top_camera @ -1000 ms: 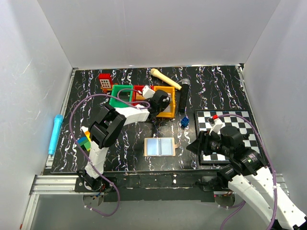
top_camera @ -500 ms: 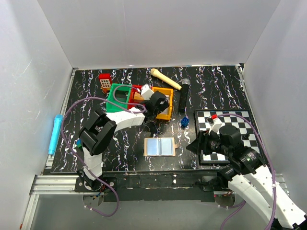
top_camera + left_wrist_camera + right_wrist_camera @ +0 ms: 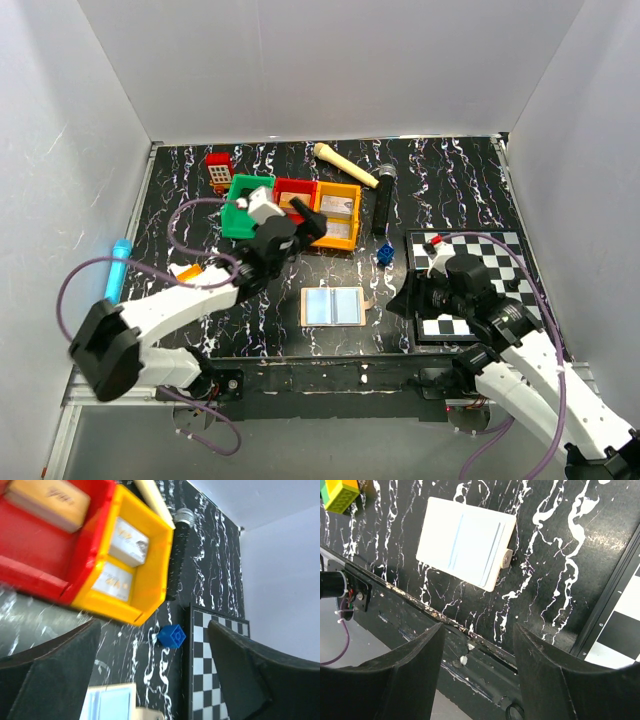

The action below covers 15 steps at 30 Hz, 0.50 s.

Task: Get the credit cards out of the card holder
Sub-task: Remove the credit card from the card holder.

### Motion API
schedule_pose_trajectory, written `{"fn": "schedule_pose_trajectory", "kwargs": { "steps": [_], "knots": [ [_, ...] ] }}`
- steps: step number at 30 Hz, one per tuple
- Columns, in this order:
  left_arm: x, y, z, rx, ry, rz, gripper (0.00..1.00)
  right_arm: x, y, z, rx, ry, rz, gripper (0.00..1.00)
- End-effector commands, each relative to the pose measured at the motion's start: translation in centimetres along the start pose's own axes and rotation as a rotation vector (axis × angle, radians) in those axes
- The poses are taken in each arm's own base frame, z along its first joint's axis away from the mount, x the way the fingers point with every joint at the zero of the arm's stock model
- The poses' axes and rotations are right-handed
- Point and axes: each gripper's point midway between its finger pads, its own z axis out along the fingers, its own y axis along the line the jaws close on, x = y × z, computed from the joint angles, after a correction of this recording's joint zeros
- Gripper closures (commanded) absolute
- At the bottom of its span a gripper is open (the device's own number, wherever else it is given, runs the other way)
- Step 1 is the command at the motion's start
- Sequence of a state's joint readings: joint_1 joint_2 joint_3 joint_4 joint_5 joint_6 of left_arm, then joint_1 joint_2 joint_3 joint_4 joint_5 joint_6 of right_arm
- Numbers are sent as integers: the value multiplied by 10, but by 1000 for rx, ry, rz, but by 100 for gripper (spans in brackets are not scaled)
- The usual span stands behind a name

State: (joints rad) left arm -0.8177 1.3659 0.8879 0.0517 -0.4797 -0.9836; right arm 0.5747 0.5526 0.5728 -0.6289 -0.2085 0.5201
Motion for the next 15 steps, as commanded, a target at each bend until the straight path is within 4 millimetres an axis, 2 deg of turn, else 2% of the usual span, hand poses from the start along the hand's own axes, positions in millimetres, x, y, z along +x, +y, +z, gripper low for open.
{"fn": "schedule_pose_trajectory", "kwargs": {
  "steps": [1,3,6,9,15],
  "knots": [
    [-13,62,-49,-125,-49,-79,2,-4,-2,10,4,1,-10,36],
    [-7,81,-72,-119,0,-61,2,-2,-1,16,-8,12,-9,36],
    [-2,91,-103,-29,48,-9,2,6,3,22,-37,73,-17,36],
    [10,97,-126,55,104,0,2,14,-1,33,-24,143,-13,35],
    [45,110,-143,118,245,4,2,12,-7,59,44,192,-36,34]
  ]
}}
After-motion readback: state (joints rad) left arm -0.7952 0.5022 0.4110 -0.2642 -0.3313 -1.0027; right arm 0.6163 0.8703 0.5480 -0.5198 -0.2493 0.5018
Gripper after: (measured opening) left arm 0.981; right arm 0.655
